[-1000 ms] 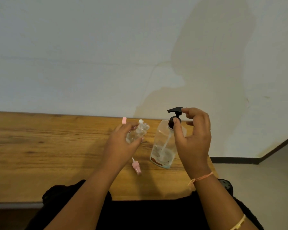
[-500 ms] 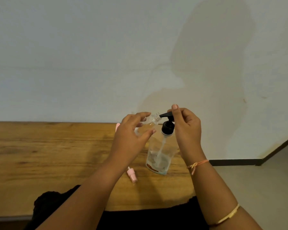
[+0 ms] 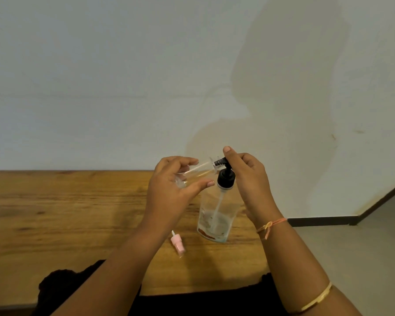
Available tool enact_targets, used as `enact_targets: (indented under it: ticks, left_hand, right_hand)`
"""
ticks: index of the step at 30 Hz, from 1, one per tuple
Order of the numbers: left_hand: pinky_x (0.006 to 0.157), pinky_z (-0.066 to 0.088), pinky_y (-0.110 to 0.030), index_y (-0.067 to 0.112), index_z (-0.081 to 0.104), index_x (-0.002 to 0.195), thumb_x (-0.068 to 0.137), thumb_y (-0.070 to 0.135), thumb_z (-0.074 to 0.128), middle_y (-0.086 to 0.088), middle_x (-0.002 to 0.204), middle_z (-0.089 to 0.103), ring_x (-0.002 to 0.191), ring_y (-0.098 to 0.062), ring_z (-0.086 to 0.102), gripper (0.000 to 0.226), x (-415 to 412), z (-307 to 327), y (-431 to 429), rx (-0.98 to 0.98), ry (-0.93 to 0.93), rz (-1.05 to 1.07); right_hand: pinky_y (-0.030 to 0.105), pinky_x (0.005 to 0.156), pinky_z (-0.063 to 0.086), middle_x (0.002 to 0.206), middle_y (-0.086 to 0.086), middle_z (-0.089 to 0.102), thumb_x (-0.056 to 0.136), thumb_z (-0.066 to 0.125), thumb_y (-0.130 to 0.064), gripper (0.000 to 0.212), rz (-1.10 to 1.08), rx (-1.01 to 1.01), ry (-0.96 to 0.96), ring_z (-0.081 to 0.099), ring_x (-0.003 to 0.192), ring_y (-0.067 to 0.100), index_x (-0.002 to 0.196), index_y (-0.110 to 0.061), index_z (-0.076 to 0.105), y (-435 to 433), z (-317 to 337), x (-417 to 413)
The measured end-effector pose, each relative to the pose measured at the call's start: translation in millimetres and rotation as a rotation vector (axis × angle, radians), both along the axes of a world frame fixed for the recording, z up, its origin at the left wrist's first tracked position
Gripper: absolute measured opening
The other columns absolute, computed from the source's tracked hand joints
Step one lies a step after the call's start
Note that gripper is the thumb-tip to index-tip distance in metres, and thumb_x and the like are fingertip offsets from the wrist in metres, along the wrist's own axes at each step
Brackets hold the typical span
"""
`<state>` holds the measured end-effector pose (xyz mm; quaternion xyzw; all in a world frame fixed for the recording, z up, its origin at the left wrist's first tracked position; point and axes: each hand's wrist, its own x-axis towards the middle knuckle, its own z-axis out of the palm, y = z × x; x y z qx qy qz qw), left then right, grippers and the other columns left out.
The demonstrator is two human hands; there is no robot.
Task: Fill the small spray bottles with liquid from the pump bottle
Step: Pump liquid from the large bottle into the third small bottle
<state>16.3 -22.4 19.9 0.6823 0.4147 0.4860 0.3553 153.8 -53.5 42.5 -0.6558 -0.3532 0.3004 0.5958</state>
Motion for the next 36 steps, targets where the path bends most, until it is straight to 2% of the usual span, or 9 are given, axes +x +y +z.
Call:
enact_targets:
  ticks: [4,7,11,15,19,22,27,33,36]
  left_hand:
    - [0.079,0.050,-0.012,0.040,0.059,0.092,0.050,0.047,0.075,0.013,0.103,0.062,0.098,0.001,0.060,0.045,0.0,-0.7,1.0,-0.062,-0.097,-0.068]
    - [0.080,0.055,-0.022,0.028,0.061,0.097,0.052,0.029,0.077,0.010,0.104,0.064,0.096,-0.012,0.066,0.047,0.5,-1.4,2.2,-0.207,-0.215,-0.195]
    - [0.085,0.055,-0.031,0.026,0.064,0.106,0.056,0.027,0.076,0.006,0.110,0.065,0.091,-0.013,0.068,0.051,-0.7,-1.5,3.3,-0.239,-0.204,-0.248]
    - [0.079,0.056,-0.025,0.022,0.065,0.105,0.062,0.016,0.076,-0.001,0.109,0.064,0.084,-0.014,0.068,0.045,0.0,0.8,2.4,-0.243,-0.235,-0.256]
    - [0.074,0.055,-0.020,0.022,0.065,0.102,0.064,0.008,0.077,0.005,0.107,0.064,0.082,-0.010,0.068,0.042,1.2,2.3,3.0,-0.227,-0.244,-0.252]
    - [0.077,0.056,-0.026,0.026,0.065,0.100,0.058,0.020,0.077,0.007,0.106,0.065,0.083,-0.014,0.068,0.044,1.4,1.6,2.9,-0.233,-0.241,-0.233]
    - [0.081,0.057,-0.031,0.023,0.065,0.100,0.062,0.012,0.079,0.003,0.107,0.065,0.084,-0.015,0.069,0.042,-0.2,1.0,4.0,-0.246,-0.221,-0.240]
    - [0.085,0.055,-0.038,0.031,0.065,0.096,0.062,0.012,0.080,0.006,0.105,0.066,0.086,-0.020,0.068,0.041,1.7,-1.8,5.4,-0.272,-0.186,-0.212]
    - [0.082,0.056,-0.034,0.030,0.066,0.097,0.058,0.022,0.079,0.005,0.106,0.066,0.085,-0.017,0.068,0.042,1.0,0.5,4.4,-0.253,-0.197,-0.202]
  right_hand:
    - [0.008,0.042,0.035,0.076,0.009,0.052,0.090,0.055,-0.041,0.049,0.021,-0.013,0.061,0.045,0.056,0.007,0.093,0.007,0.061,-0.9,-2.1,-4.1]
    - [0.009,0.043,0.034,0.075,0.014,0.051,0.092,0.052,-0.040,0.053,0.019,0.001,0.035,0.044,0.055,0.007,0.095,0.012,0.059,-0.4,-4.9,-6.1]
    - [0.012,0.045,0.034,0.074,0.016,0.051,0.094,0.050,-0.039,0.052,0.013,0.011,0.003,0.044,0.056,0.007,0.095,0.013,0.058,-0.3,-9.0,-7.8]
    - [0.022,0.053,0.036,0.090,0.033,0.058,0.096,0.044,-0.042,0.057,0.041,0.010,-0.013,0.047,0.065,0.013,0.095,0.013,0.059,-1.4,-9.2,-11.0]
    - [0.021,0.060,0.043,0.093,0.017,0.070,0.090,0.039,-0.058,0.062,0.096,-0.071,0.039,0.064,0.081,0.024,0.090,-0.005,0.071,-5.5,-2.4,-9.6]
    - [0.023,0.065,0.040,0.086,-0.001,0.070,0.093,0.037,-0.054,0.047,0.130,-0.090,0.075,0.061,0.080,0.008,0.080,-0.023,0.070,-8.2,1.5,-5.3]
    - [0.029,0.084,0.045,0.094,-0.002,0.072,0.093,0.045,-0.047,0.038,0.210,-0.096,0.088,0.063,0.094,0.013,0.086,-0.021,0.072,-9.3,-1.8,-0.3]
    - [0.014,0.061,0.044,0.090,0.007,0.072,0.096,0.044,-0.039,0.039,0.150,-0.056,0.010,0.060,0.076,0.009,0.083,-0.016,0.073,-8.1,-4.8,-3.4]
    - [0.015,0.063,0.045,0.091,0.005,0.072,0.095,0.043,-0.045,0.043,0.146,-0.059,0.039,0.063,0.082,0.009,0.091,-0.014,0.073,-9.6,-5.2,-4.9]
